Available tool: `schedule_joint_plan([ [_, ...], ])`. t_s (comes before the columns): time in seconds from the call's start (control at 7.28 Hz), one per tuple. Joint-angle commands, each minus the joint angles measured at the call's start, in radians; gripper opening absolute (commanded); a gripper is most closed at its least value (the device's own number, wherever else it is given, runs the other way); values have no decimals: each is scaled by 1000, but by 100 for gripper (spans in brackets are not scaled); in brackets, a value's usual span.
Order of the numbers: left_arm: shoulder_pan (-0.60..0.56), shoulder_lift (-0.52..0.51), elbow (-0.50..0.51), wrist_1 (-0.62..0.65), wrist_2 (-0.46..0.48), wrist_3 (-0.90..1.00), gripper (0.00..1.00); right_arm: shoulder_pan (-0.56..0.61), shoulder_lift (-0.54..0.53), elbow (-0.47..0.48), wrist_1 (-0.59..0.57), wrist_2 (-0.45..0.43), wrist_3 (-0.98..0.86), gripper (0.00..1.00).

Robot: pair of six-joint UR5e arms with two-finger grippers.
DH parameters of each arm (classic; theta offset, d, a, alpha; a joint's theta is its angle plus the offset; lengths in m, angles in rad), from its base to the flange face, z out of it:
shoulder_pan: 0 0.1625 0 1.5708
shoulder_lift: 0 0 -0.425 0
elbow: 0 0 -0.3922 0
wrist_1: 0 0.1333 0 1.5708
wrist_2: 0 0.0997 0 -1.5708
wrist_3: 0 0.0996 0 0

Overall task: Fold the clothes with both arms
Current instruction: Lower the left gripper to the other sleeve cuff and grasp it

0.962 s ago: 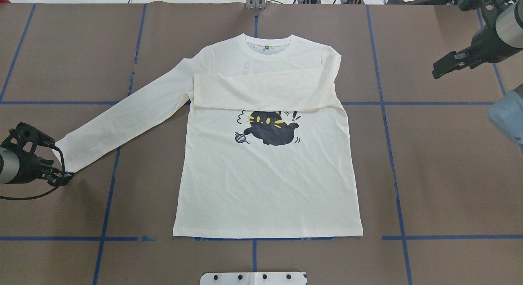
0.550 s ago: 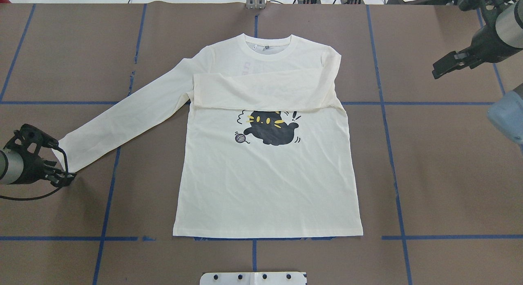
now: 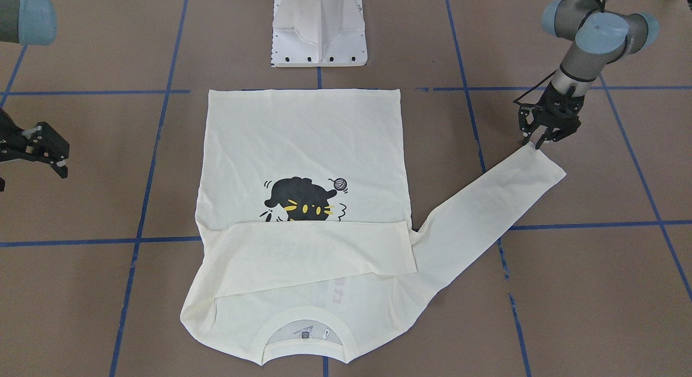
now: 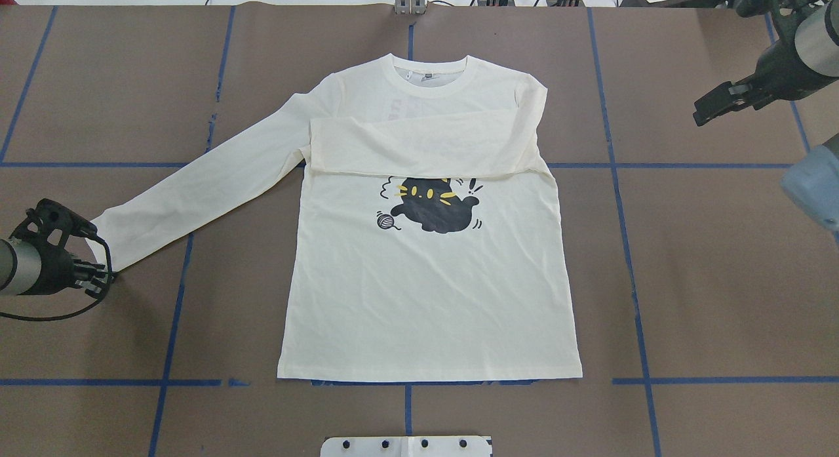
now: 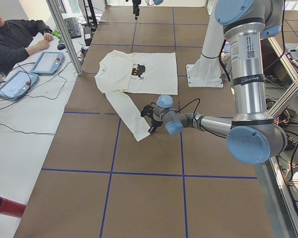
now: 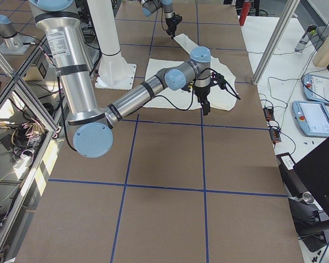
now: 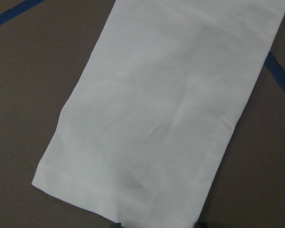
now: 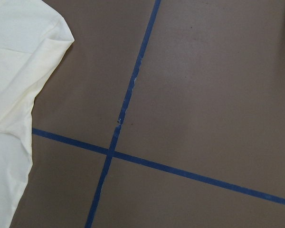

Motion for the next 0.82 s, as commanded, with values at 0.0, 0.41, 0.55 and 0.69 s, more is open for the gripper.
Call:
schedule_joint_plan([
  [0.0, 0, 0, -4, -3, 0, 3, 0, 0, 0, 0, 0, -1, 0, 100],
  [0.41, -33, -4, -79, -1, 0, 6, 0, 0, 0, -3, 0, -4, 1, 100],
  [0.55, -117, -68, -89, 0, -8, 7, 0, 0, -17, -3, 8, -3, 9, 100],
  [0.69, -170, -130, -84, 9, -12, 6, 0, 8, -35, -3, 11, 0, 3, 100],
])
